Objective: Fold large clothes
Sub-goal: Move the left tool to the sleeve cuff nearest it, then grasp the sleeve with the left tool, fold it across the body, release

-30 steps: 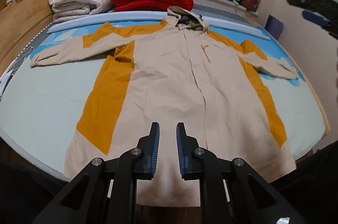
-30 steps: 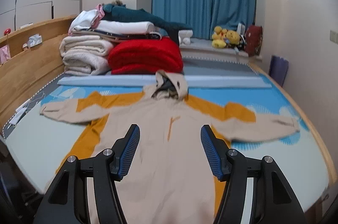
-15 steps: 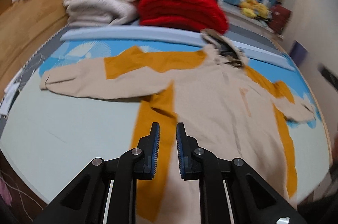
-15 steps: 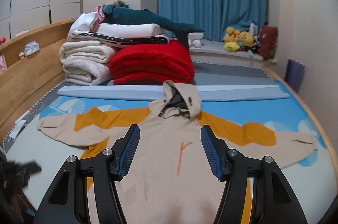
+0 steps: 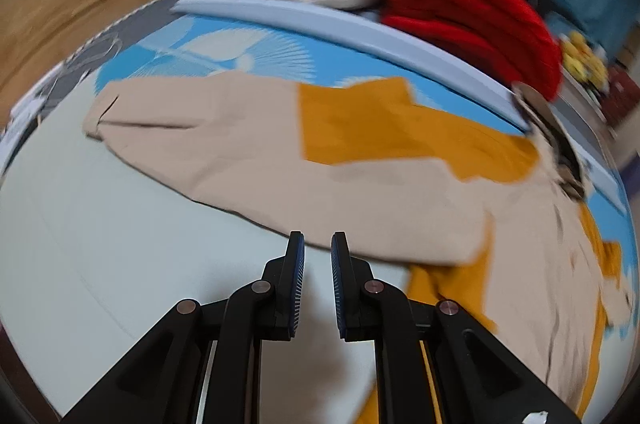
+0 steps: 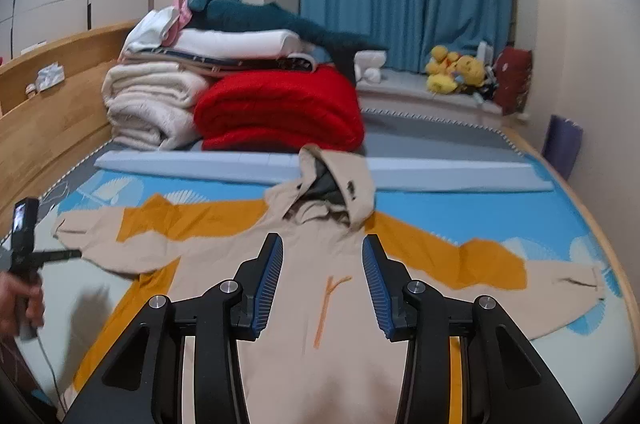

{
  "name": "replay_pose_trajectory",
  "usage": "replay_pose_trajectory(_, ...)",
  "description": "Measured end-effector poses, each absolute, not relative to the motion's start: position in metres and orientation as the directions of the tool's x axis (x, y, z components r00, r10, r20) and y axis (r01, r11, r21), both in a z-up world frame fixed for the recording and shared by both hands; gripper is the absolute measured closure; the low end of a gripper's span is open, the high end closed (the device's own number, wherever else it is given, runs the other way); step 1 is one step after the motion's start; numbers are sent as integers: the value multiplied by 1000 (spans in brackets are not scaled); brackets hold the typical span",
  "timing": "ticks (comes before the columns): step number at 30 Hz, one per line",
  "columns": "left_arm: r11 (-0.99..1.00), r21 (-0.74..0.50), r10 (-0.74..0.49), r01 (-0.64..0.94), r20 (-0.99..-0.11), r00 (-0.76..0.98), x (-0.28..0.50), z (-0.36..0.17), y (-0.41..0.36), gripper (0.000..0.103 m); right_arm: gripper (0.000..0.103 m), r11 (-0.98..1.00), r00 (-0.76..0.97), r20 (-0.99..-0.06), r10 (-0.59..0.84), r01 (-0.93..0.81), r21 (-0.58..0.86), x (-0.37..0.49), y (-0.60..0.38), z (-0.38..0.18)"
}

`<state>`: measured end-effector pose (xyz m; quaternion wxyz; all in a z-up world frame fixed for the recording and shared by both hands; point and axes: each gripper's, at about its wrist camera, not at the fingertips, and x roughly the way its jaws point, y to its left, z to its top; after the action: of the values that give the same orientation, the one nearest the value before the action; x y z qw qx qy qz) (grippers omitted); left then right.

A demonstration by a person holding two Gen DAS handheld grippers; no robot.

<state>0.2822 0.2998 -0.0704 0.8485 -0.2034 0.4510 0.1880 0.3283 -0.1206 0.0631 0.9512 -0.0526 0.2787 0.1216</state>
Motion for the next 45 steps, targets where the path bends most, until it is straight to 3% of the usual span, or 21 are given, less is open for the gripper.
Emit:
replay_pose_trajectory(3, 795, -197, 150, -574, -853, 500, 286, -92, 341, 92, 59, 960, 809, -553, 197, -273, -58, 335, -117, 54)
replay_pose_trajectory(7, 716, -242, 155, -655, -859, 487, 281, -115, 394, 90, 50, 958, 767, -601, 223, -288, -12, 347, -115, 40)
replay_pose_trajectory(9, 665, -285, 150, -690, -854, 498, 276, -123, 423, 86, 47, 957, 739, -630, 238, -289, 23, 354, -117, 31)
replay_pose_trajectory(11, 605, -325, 148, -727, -851, 504, 270, -133, 449, 72, 44, 957, 711, -660, 242, -285, 44, 361, -118, 19)
replay_pose_trajectory(12, 576, -340, 154, -744, -848, 507, 266, -137, 460, 71, 44, 958, 703, -670, 238, -284, 42, 364, -118, 14)
replay_pose_trajectory(22, 404, -482, 145, -777, -805, 575, 245, -163, 522, 71, 44, 947, 644, -736, 210, -321, -10, 378, -105, -20)
replay_pose_trajectory(25, 412, -486, 144, -771, -800, 582, 249, -164, 524, 73, 45, 949, 619, -761, 196, -315, -11, 380, -104, -30)
replay_pose_trajectory(26, 412, -488, 147, -770, -798, 584, 250, -164, 524, 80, 45, 950, 611, -766, 200, -312, 0, 381, -106, -32)
replay_pose_trajectory(27, 412, -488, 139, -769, -800, 583, 251, -165, 525, 88, 48, 951, 606, -769, 204, -309, 9, 381, -106, -33)
replay_pose_trajectory(28, 413, -482, 130, -773, -809, 574, 254, -167, 524, 100, 57, 952, 599, -773, 207, -305, 19, 382, -108, -34)
replay_pose_trajectory(29, 413, -455, 151, -789, -820, 552, 256, -166, 523, 99, 65, 953, 593, -779, 205, -303, 21, 382, -110, -35)
replay_pose_trajectory(30, 420, -400, 193, -815, -837, 511, 258, -161, 519, 100, 82, 954, 590, -782, 202, -301, 19, 382, -112, -35)
replay_pose_trajectory(31, 439, -339, 243, -832, -847, 473, 263, -151, 512, 103, 91, 955, 587, -786, 195, -296, 15, 382, -114, -35)
replay_pose_trajectory(35, 537, -252, 381, -805, -779, 498, 293, -86, 467, 103, 91, 964, 577, -797, 175, -265, 20, 382, -125, -34)
replay_pose_trajectory(38, 620, -273, 380, -735, -715, 586, 314, -42, 418, 103, 89, 974, 555, -816, 163, -224, 42, 382, -138, -34)
replay_pose_trajectory(42, 792, -277, 260, -544, -653, 711, 353, 9, 308, 103, 83, 978, 541, -824, 167, -197, 70, 379, -155, -35)
replay_pose_trajectory(45, 900, -273, 99, -340, -630, 770, 377, 28, 210, 103, 80, 981, 548, -821, 160, -183, 69, 376, -164, -35)
